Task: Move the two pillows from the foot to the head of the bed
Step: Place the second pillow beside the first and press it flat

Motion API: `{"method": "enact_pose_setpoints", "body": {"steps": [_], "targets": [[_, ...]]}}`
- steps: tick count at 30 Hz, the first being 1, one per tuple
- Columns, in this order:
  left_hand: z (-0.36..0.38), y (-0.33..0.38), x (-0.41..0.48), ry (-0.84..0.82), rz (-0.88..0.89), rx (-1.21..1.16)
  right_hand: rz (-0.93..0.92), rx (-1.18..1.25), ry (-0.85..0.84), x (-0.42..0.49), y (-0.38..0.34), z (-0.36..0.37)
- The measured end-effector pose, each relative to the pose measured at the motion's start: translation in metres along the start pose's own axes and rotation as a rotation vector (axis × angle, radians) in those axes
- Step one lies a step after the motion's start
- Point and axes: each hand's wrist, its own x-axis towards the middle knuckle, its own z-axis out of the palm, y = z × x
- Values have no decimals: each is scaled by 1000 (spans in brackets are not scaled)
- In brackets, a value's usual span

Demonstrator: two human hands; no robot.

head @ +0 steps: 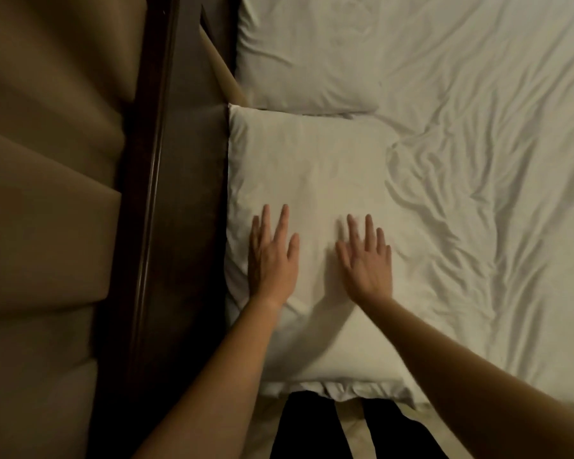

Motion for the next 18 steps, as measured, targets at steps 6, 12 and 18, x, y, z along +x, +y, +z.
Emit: {"method": "enact_pose_setpoints", "body": {"steps": [6,12,18], "targets": [[41,-25,-78,-152,96,135,-144,-28,-106,-54,6,42],[46,-66,-92,-164,93,203,-10,-57,-136,-53,75,46],[34,-65,-102,-107,-60,127,70,34,-184,-51,129,39]]}}
